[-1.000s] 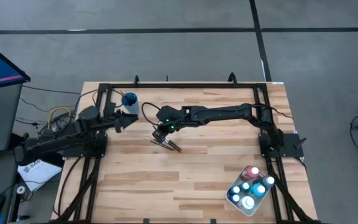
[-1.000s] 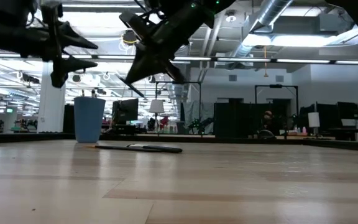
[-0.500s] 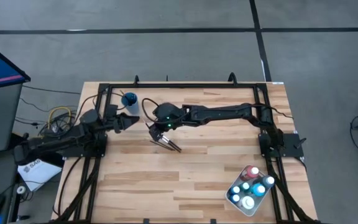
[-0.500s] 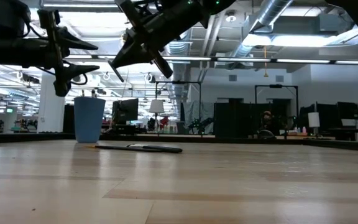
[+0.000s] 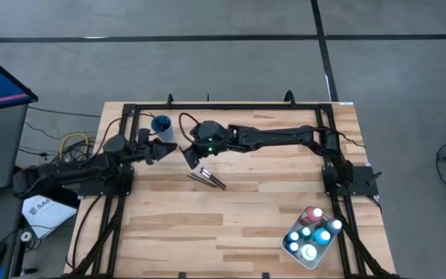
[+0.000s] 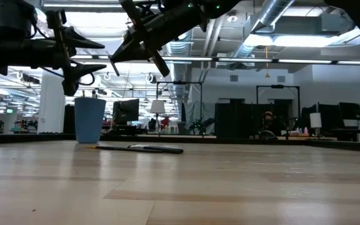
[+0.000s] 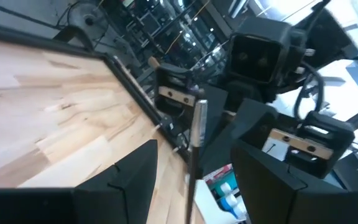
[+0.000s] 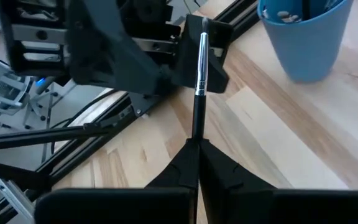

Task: Pick & Place Paint Supplies
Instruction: Put the silver paint brush into the blue cup

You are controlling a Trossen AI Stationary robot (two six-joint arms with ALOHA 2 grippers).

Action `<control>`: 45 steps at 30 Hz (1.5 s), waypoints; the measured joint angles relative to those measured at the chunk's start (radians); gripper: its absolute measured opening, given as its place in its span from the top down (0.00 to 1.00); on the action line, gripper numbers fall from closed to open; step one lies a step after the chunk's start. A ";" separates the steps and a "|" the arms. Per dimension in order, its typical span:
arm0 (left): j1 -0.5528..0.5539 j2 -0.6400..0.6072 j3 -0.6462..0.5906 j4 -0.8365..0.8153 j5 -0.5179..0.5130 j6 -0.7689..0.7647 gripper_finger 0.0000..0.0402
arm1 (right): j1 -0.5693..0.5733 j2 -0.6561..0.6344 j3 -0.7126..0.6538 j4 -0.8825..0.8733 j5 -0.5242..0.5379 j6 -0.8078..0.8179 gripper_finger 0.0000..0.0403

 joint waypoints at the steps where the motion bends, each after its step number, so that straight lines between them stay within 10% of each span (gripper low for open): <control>1: 0.000 0.018 0.000 0.026 0.000 0.000 0.51 | 0.000 0.000 0.000 0.000 0.000 0.000 1.00; 17: 0.000 0.223 0.040 0.161 0.000 0.007 0.53 | 0.000 0.000 0.000 0.006 -0.008 -0.023 1.00; 28: 0.000 0.271 0.059 0.230 0.001 0.027 0.95 | 0.000 0.000 0.000 0.002 -0.008 -0.024 1.00; 35: 0.000 0.270 0.059 0.231 -0.009 0.016 0.99 | -0.012 0.000 0.000 0.004 -0.008 -0.026 0.99; 45: 0.048 0.270 0.064 0.213 -0.008 0.001 1.00 | -0.037 -0.051 0.078 -0.104 -0.029 -0.127 0.70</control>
